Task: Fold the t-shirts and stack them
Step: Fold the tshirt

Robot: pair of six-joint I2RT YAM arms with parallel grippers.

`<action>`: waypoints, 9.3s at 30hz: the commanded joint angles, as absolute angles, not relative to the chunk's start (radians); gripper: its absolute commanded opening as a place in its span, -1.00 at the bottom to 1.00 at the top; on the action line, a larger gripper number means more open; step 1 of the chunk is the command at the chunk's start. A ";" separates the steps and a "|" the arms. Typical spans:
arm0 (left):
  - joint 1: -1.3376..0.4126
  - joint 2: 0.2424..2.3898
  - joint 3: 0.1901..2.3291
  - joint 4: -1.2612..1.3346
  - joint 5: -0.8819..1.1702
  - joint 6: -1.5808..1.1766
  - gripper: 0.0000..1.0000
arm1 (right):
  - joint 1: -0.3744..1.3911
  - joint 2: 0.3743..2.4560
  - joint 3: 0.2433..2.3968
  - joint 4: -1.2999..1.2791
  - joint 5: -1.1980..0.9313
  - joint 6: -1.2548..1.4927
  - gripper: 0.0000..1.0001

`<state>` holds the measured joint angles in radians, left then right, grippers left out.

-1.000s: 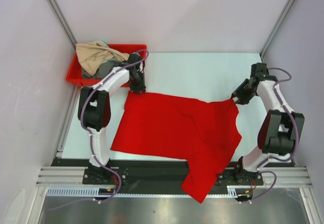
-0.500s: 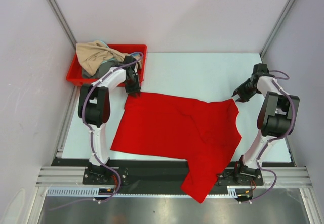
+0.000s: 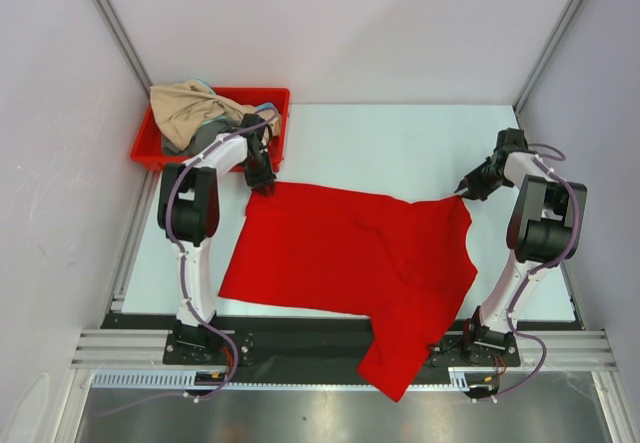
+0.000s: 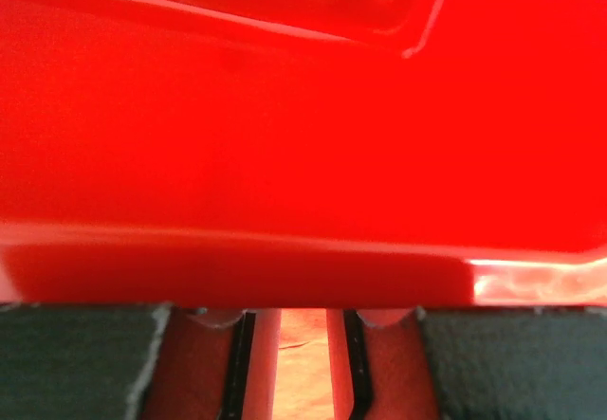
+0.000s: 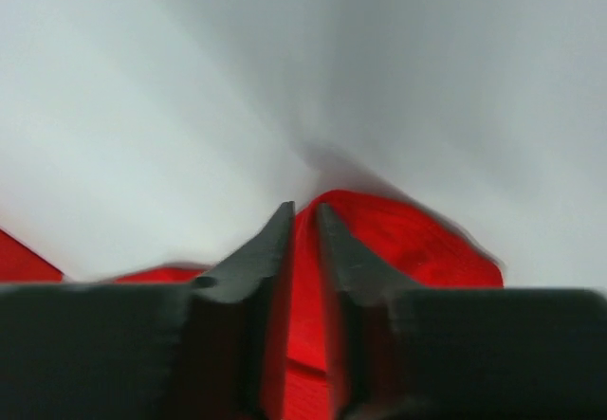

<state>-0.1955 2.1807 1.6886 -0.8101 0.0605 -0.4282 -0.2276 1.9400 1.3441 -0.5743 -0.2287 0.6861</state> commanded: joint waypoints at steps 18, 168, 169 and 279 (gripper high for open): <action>-0.173 2.243 1.720 -0.778 0.074 -0.463 -0.41 | -0.295 1.871 1.244 -0.319 -0.023 0.612 -1.00; -0.250 1.781 1.453 -0.824 0.023 -0.400 -0.04 | -0.218 2.253 1.821 -0.460 0.178 0.192 -1.00; -0.252 1.779 1.450 -0.825 0.025 -0.402 -0.04 | -0.219 2.281 1.841 -0.460 0.175 0.192 -1.00; -0.564 1.700 1.114 -0.595 0.189 -0.563 -0.99 | -0.359 1.368 0.598 -0.831 0.184 0.957 -0.13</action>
<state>-0.5690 1.6989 1.0866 -0.6128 0.1623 -0.5865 -0.3599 1.3552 0.6636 -0.9493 0.1230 0.8925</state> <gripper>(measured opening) 0.008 0.461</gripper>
